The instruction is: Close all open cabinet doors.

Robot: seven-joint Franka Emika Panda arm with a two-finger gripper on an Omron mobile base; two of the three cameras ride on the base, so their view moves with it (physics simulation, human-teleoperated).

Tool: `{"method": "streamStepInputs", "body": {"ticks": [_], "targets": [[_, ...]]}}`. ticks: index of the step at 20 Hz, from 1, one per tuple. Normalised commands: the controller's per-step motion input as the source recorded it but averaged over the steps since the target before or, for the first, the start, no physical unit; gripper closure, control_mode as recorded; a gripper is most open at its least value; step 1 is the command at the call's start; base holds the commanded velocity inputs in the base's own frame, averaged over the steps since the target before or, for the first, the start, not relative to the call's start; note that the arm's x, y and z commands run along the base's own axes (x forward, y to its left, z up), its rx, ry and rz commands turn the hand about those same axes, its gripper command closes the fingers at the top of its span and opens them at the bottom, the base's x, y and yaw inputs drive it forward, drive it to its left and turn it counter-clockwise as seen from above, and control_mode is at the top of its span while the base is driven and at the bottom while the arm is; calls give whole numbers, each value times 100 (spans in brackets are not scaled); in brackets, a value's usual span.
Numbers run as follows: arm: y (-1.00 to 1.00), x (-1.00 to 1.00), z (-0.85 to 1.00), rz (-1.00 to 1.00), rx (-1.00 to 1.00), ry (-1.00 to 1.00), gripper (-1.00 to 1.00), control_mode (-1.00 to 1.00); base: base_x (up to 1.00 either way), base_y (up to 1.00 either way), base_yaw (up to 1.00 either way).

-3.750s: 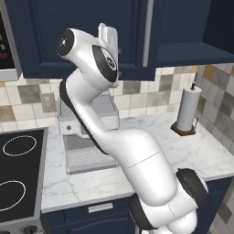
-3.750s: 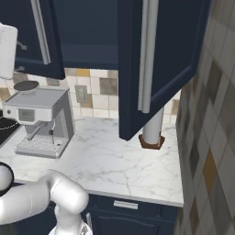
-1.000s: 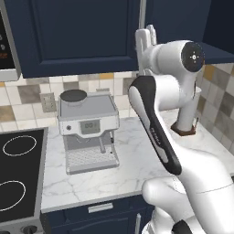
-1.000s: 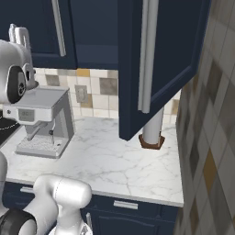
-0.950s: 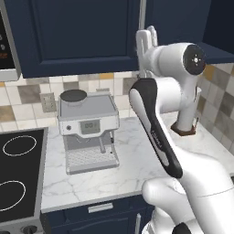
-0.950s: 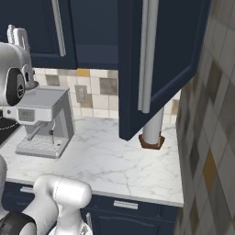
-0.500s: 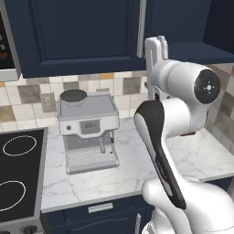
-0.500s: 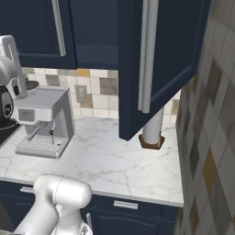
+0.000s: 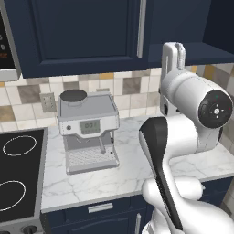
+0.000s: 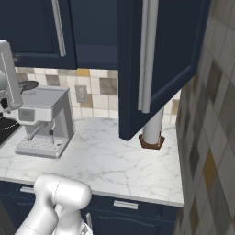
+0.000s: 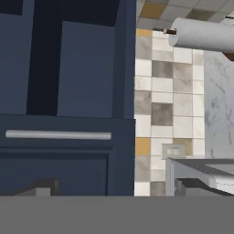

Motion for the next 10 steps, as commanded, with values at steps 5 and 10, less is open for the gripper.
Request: {"method": "streamStepInputs", "body": {"ticks": [5, 10], "targets": [[-32, -34, 1, -4, -6, 0, -100, -100, 0, 0, 0], [-36, -29, 2, -4, -7, 0, -100, -100, 0, 0, 0]]}}
